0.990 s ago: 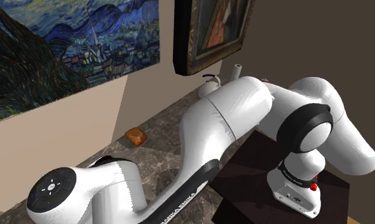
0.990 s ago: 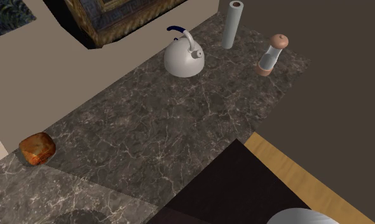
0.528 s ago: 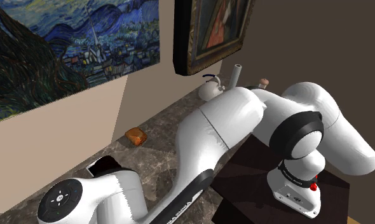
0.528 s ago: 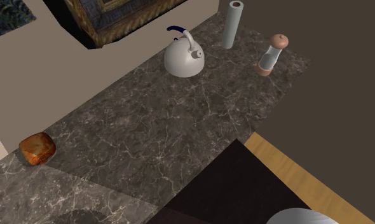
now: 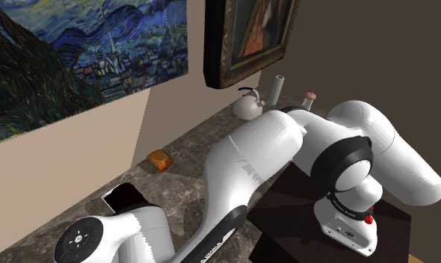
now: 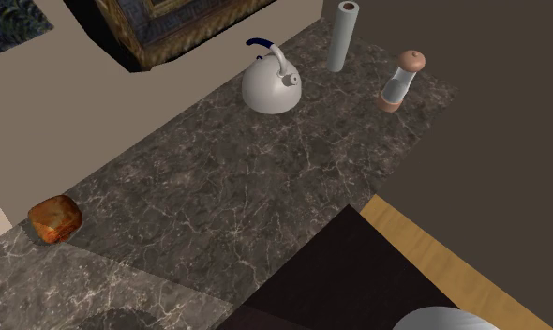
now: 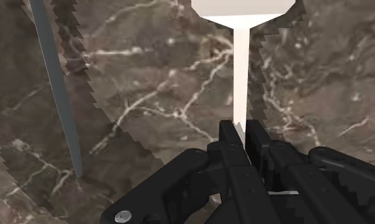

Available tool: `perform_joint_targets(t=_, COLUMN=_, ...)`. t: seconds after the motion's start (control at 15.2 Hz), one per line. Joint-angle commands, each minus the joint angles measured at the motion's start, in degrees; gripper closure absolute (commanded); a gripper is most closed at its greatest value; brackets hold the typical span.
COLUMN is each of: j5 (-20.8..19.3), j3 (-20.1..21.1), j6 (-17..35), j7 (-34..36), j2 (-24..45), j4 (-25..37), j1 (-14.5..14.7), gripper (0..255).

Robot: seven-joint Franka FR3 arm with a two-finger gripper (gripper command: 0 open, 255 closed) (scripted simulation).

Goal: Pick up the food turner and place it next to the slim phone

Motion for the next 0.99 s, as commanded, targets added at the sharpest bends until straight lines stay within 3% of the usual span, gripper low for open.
perform_joint_targets(t=0.0, j5=0.0, j3=0.0, j6=0.1, j7=0.0, j2=0.0, j4=0.0, j1=0.0, gripper=255)
perform_joint_targets(t=0.2, j5=0.0, j3=0.0, j6=0.1, j7=0.0, j2=0.0, j4=0.0, j1=0.0, gripper=255)
perform_joint_targets(t=0.26, j5=0.0, j3=0.0, j6=0.1, j7=0.0, j2=0.0, j4=0.0, j1=0.0, gripper=0)
perform_joint_targets(t=0.59, j5=0.0, j3=0.0, j6=0.1, j7=0.0, j2=0.0, j4=0.0, j1=0.0, gripper=0)
perform_joint_targets(t=0.92, j5=0.7, j3=0.8, j6=-3.5, j7=-0.2, j2=-5.2, j4=-1.7, j1=-0.4, gripper=0)
